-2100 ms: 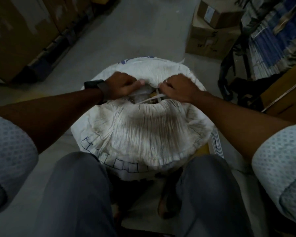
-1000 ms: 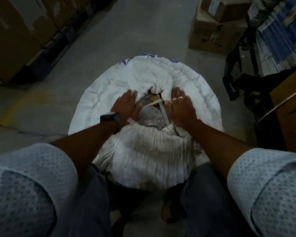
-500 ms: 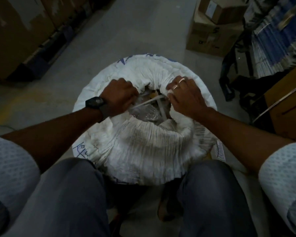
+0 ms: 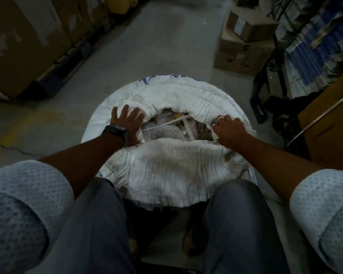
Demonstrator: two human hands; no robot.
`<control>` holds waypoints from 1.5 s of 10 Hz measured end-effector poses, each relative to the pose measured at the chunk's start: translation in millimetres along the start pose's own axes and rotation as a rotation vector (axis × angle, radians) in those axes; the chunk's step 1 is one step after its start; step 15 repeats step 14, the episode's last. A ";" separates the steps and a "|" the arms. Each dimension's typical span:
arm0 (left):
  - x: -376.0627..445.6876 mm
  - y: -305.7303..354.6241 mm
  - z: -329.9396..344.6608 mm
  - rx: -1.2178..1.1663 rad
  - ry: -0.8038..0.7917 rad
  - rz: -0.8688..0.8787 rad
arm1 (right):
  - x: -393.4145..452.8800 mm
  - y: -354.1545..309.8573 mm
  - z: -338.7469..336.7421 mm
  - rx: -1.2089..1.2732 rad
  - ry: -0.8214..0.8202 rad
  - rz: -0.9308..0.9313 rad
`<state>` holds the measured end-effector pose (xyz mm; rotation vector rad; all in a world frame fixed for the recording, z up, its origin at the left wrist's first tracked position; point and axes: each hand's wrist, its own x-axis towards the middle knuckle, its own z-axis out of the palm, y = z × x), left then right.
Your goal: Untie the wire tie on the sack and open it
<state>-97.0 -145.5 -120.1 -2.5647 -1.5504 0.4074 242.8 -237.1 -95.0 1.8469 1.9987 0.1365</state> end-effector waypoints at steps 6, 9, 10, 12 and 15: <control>12.7 25.7 -42.6 -0.543 0.340 -0.160 | 26.6 -43.0 -49.8 0.594 0.509 0.100; 53.6 61.1 21.9 -0.640 0.032 -0.074 | 67.7 -78.8 19.8 0.632 0.237 -0.076; 58.8 61.4 17.5 -0.603 0.046 -0.081 | 75.6 -77.5 19.1 0.604 0.317 -0.003; 63.4 51.8 -37.6 -0.401 0.486 -0.146 | 79.5 -64.8 -20.8 0.461 0.723 0.225; 127.8 40.6 -62.2 -0.458 0.626 -0.101 | 140.1 -34.5 -36.9 0.503 0.965 0.212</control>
